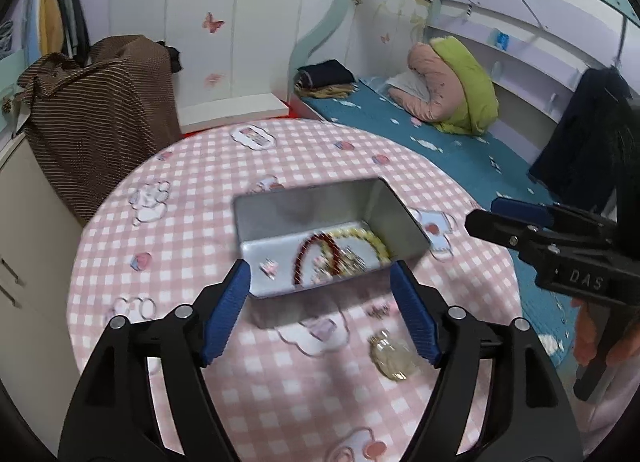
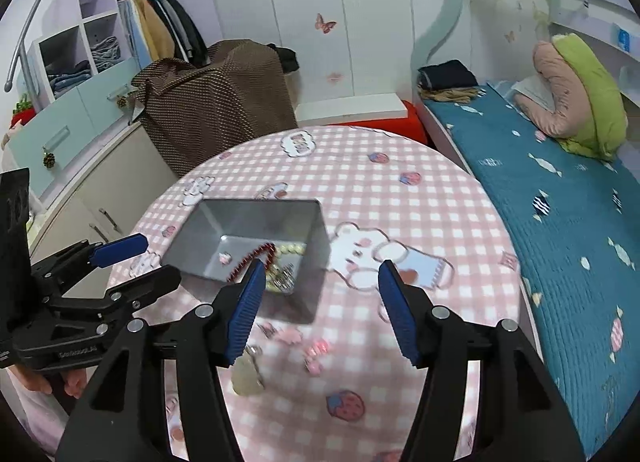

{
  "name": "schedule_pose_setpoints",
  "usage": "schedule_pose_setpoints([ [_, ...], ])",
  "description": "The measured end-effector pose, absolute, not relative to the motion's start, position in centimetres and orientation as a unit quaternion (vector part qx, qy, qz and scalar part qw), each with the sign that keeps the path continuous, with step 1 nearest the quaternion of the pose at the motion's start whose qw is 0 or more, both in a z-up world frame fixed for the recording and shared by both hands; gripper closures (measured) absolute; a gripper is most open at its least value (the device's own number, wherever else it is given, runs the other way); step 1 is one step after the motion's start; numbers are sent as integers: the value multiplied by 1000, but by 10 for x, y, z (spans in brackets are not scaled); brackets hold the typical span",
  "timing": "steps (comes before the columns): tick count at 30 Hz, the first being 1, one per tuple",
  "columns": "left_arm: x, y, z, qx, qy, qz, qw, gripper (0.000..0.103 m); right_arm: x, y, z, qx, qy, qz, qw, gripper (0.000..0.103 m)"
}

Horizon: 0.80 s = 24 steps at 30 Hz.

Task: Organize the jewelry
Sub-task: 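Withdraw both tools from the box toward the jade pendant, then lower the left tool onto the pale jade pendant and close on it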

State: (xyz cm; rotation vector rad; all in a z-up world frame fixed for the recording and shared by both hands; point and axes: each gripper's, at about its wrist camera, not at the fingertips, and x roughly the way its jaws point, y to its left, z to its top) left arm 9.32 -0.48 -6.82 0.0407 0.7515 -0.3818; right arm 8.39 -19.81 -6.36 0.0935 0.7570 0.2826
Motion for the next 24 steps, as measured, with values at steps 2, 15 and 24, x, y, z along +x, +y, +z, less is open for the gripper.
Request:
schedule_pose_setpoints([
  [2,87,-12,-73,25,370,-193,908,25,78,-205,-68,49,372,130,918,45],
  [15,67,-53,-120,56,423,-212,879,20,52,-225,-97,71,399,116,907,42],
  [24,70,-64,-137,75,442,-184,874,33,51,-220,-110,70,413,129,899,42],
])
